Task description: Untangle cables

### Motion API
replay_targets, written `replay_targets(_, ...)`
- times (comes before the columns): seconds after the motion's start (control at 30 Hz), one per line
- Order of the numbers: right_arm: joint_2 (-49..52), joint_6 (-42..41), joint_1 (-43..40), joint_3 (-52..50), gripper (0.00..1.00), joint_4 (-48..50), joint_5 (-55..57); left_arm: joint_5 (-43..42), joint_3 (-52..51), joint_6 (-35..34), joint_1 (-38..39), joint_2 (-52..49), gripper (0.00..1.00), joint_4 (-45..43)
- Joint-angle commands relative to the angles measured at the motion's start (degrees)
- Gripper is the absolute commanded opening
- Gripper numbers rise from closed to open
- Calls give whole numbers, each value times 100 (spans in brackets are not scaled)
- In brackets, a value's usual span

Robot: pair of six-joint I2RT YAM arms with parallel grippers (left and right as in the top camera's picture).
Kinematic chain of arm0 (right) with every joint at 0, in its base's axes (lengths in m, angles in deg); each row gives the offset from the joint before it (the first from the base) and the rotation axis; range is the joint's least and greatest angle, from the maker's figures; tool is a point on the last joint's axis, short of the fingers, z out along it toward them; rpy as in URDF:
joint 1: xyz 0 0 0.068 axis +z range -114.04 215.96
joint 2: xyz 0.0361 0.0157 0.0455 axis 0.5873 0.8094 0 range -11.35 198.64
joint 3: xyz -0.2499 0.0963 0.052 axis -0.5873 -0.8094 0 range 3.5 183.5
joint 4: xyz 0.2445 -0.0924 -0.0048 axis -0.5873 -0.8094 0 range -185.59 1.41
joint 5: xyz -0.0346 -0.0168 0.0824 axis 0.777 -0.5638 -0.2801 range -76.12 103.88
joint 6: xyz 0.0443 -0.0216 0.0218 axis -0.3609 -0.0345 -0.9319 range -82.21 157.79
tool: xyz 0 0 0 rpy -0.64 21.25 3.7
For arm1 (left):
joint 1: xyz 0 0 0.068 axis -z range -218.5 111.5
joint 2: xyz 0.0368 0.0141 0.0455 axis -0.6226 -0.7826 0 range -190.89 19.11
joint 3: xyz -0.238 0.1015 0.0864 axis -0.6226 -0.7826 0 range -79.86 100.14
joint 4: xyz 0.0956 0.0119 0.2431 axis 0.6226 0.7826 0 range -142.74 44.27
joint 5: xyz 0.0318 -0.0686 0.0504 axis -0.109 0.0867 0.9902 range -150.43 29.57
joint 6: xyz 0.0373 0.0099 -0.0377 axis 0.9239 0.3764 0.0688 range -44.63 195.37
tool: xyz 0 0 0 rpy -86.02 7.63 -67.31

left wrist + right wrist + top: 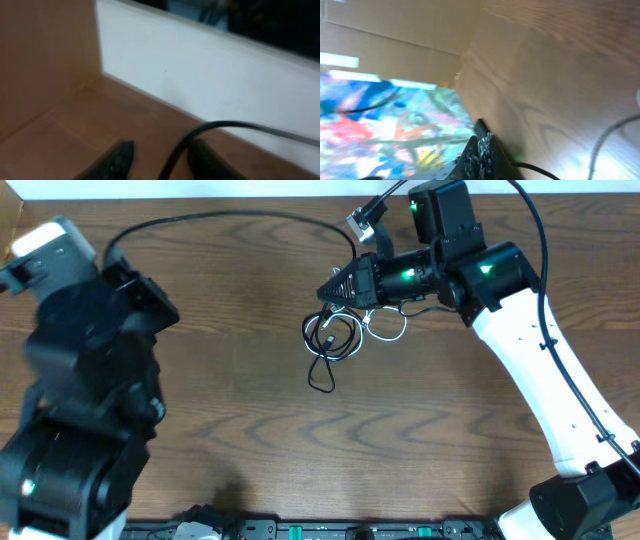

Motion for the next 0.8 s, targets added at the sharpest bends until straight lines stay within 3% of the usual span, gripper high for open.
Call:
replay_targets(0.0, -87, -612, -109, 4, 1, 129, -892, 413, 20, 216, 0, -216, 64, 363)
replay_targets(0.17, -87, -1370, -173, 7, 1, 179, -680, -81, 20, 221, 0, -444, 68, 828)
replay_targets(0.23, -87, -1751, -173, 7, 1, 114, -289, -153, 20, 223, 0, -544, 74, 925)
replay_targets(0.33, -87, -1840, -173, 7, 1, 168, -278, -664, 20, 232, 0, -605, 75, 1067)
replay_targets(0.6, -85, -2918, -173, 7, 1, 343, -236, -4280, 20, 1711, 0, -608, 75, 1272)
replay_targets(0.77, -85, -3351, -170, 7, 1, 391, -238, -5525, 20, 2118, 0, -625, 75, 1268)
